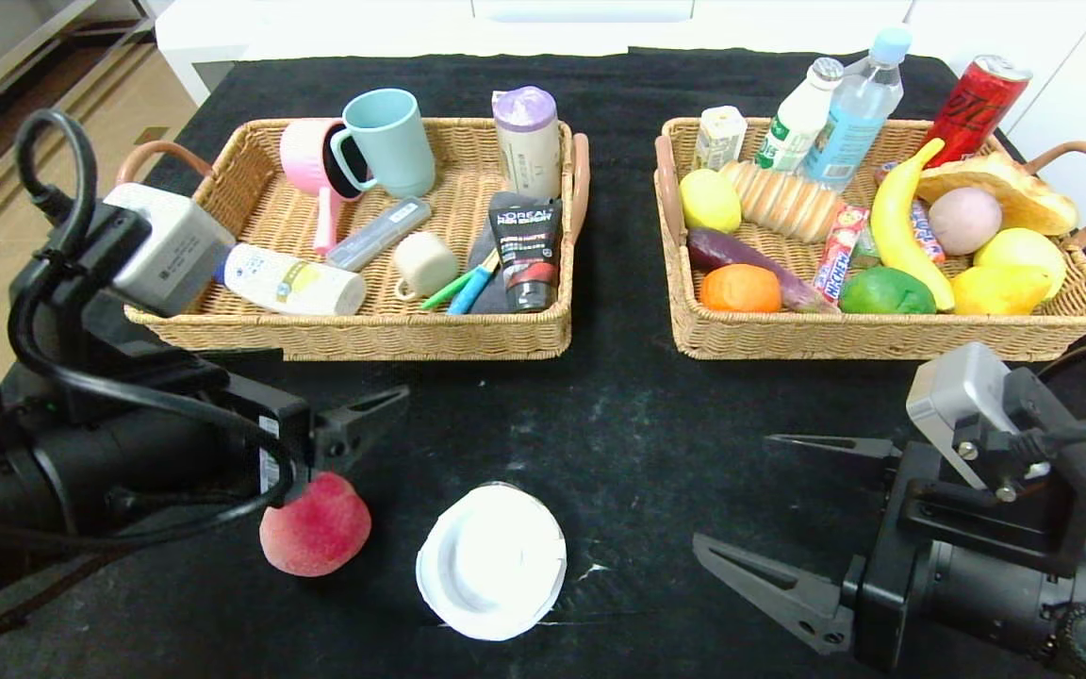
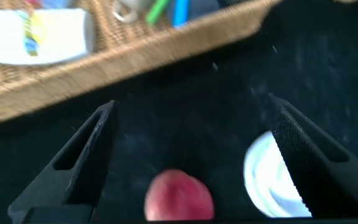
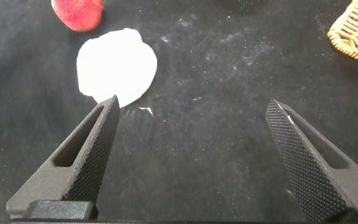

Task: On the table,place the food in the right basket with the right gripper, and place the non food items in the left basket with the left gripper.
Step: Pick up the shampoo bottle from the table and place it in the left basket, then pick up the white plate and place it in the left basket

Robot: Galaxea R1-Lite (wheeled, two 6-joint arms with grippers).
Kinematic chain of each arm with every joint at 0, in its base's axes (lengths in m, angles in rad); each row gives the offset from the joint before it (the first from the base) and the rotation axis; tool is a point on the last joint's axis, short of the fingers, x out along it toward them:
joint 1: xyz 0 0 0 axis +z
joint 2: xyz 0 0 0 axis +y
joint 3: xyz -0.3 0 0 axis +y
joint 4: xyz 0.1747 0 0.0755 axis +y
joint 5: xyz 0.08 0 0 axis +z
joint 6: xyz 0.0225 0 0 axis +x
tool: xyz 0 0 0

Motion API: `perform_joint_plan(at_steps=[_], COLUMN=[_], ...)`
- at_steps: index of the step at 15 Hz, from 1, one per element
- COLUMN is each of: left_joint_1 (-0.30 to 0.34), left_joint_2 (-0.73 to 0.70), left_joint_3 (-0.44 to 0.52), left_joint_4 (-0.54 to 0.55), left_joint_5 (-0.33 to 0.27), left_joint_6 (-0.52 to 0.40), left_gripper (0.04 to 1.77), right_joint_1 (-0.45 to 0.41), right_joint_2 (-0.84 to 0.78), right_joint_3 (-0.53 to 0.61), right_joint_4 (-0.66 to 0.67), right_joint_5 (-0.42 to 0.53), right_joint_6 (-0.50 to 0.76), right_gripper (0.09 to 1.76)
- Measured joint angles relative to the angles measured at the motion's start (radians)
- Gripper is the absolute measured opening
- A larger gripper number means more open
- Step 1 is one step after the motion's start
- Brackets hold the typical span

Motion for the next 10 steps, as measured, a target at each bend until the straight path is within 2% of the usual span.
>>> perform_joint_plan(at_steps=[3,10], left_joint_1=[-0.048,-0.079], left_joint_2=[0.003,0.056], left_joint_3=[-0.006,0.044], left_joint_4=[0.074,0.064], left_joint_5=[-0.001,-0.030], left_joint_6=[-0.021,0.025], left_gripper=[1.70,1.71], right_joint_1=[0.001,0.008], right_joint_2=[-0.007,-0.013], right_joint_3=[0.001,0.013], right_joint_4=[0.000,-0.035], right_joint_5=[-0.001,0.002], right_joint_6=[-0.001,-0.001], right_gripper=[1.71,1.71])
